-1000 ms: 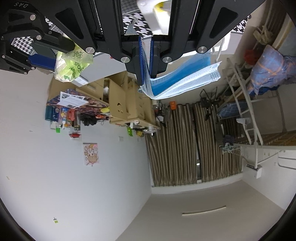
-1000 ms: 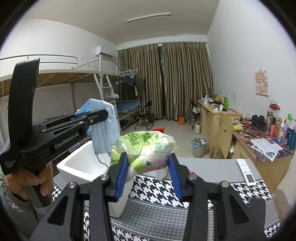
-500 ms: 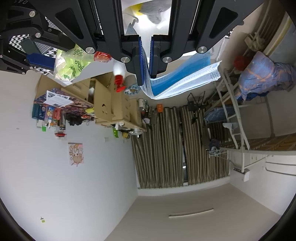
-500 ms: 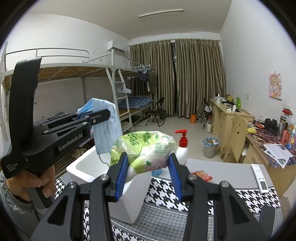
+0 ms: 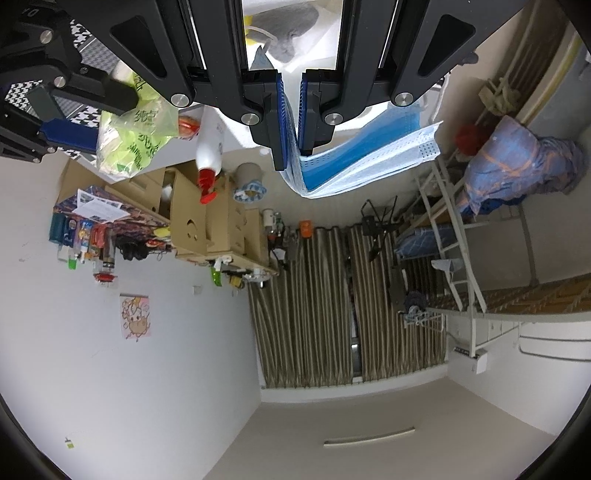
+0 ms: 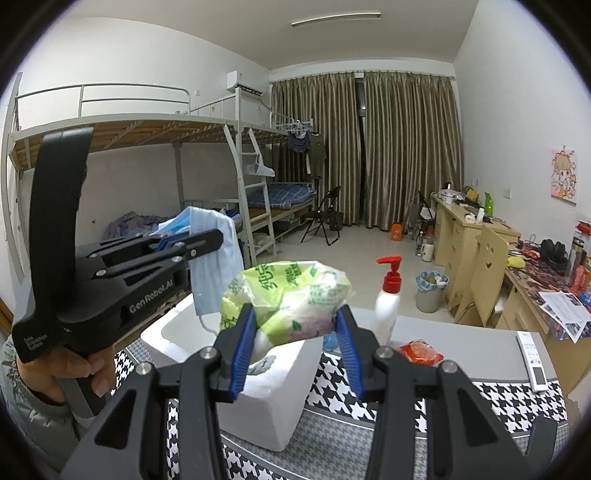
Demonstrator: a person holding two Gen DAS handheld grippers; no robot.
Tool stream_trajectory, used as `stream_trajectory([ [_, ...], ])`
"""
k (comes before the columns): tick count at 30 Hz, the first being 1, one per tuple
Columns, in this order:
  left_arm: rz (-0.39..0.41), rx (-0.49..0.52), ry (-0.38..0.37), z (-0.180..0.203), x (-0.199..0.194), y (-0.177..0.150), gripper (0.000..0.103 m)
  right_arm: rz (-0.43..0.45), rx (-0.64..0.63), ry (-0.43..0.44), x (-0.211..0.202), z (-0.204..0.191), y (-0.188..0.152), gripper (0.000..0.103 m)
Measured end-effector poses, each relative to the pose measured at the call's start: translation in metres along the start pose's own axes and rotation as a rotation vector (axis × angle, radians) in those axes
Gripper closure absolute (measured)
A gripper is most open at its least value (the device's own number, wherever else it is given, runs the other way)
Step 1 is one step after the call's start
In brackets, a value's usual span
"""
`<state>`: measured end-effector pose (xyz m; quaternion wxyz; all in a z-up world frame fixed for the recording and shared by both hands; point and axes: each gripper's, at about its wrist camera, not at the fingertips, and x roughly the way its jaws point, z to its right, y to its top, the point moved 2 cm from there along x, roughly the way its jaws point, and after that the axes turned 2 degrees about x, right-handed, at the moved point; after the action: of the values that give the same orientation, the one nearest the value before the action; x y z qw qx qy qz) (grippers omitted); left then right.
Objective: Organize soft objects
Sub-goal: 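Carry the mask and packet with both grippers over the white foam box, then lower the green packet into the foam box and open the right gripper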
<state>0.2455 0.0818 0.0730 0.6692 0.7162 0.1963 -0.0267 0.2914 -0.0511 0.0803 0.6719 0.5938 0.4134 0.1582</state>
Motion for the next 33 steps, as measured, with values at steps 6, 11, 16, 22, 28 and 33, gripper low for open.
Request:
stream_trajectory([
  [6,-0.045,-0.015,-0.002,-0.009,0.009,-0.009,0.097,-0.014,-0.004,0.004,0.006,-0.004,-0.001,0.055],
  [11,-0.077,-0.013,-0.007,-0.013,0.017,-0.015,0.097,-0.023,-0.002,0.005,0.009,-0.005,-0.002,0.055],
  [16,-0.102,-0.010,-0.009,-0.015,0.022,-0.020,0.096,-0.032,-0.001,0.004,0.012,-0.007,-0.001,0.055],
  [22,-0.134,-0.007,-0.008,-0.016,0.030,-0.026,0.088,-0.042,0.005,0.000,0.015,-0.007,0.000,0.055],
  [28,-0.154,-0.013,0.000,-0.020,0.032,-0.033,0.037,-0.055,0.004,-0.001,0.019,-0.010,-0.002,0.055],
  [33,-0.131,0.010,0.007,-0.022,0.026,-0.034,0.011,-0.057,0.009,0.001,0.022,-0.011,-0.002,0.055],
])
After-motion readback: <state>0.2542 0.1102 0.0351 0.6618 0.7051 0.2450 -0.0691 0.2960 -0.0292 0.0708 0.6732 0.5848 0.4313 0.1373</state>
